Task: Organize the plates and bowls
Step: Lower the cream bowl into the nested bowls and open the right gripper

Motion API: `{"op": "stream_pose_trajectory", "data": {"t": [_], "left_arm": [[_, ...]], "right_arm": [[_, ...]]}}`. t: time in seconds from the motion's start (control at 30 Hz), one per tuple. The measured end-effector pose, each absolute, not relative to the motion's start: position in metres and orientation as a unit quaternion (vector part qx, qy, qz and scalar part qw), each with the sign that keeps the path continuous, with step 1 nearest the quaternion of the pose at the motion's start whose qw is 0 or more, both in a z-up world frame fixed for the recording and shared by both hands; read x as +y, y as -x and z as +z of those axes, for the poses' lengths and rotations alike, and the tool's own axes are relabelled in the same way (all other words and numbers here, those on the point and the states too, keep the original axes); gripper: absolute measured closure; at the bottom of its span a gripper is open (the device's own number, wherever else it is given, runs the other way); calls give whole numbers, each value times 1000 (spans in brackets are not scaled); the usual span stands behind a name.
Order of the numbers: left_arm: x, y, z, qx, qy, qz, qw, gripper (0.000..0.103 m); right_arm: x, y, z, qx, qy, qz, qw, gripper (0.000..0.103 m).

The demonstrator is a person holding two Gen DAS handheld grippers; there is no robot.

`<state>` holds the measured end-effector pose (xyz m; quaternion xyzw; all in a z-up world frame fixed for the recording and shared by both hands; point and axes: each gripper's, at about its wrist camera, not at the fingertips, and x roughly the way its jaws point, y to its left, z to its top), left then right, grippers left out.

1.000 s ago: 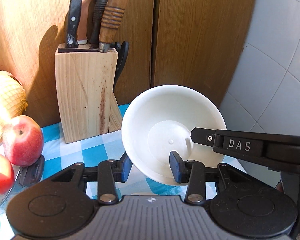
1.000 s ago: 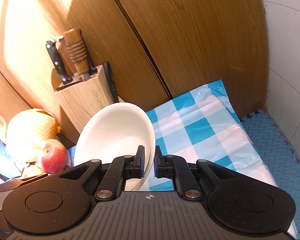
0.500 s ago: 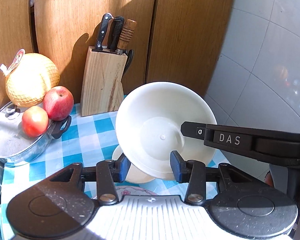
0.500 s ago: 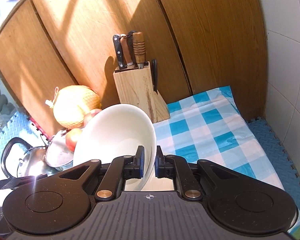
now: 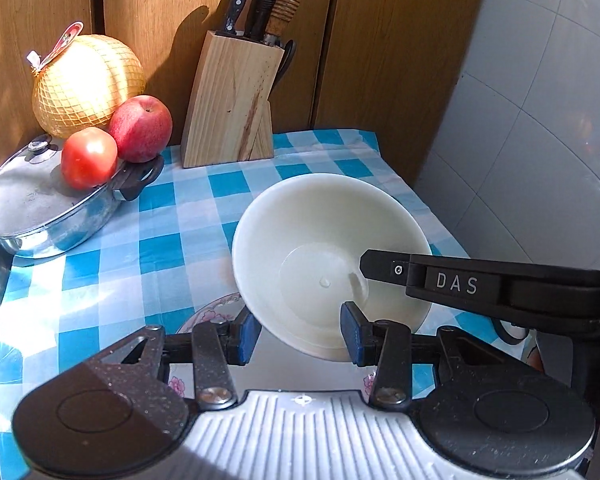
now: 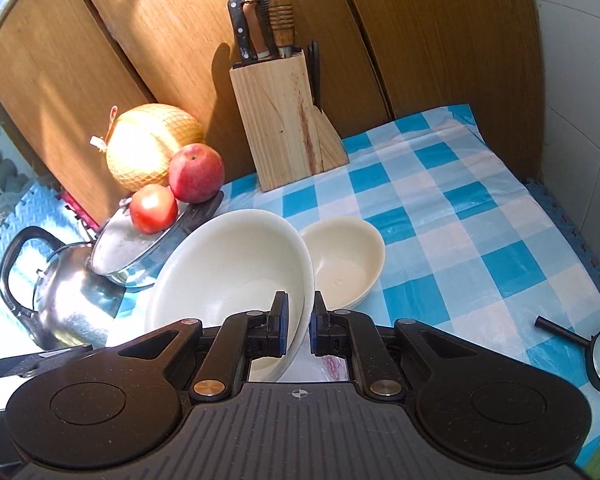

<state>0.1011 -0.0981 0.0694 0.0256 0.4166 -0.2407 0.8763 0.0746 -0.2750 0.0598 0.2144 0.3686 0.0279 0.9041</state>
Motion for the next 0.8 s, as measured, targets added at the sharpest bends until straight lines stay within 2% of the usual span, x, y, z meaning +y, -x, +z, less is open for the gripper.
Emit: {"op": "stream_pose_trajectory", "data": {"t": [0.43,0.8], "left_arm": [[-119,-151,46,421,-5,-222,879,65],[-128,-176,29,431,-8,-213,877,65]], "right_arm": [[-294,-123,31,382,-243,9,892,88],[-293,-151,21,391,-225,-11,892,88]]}}
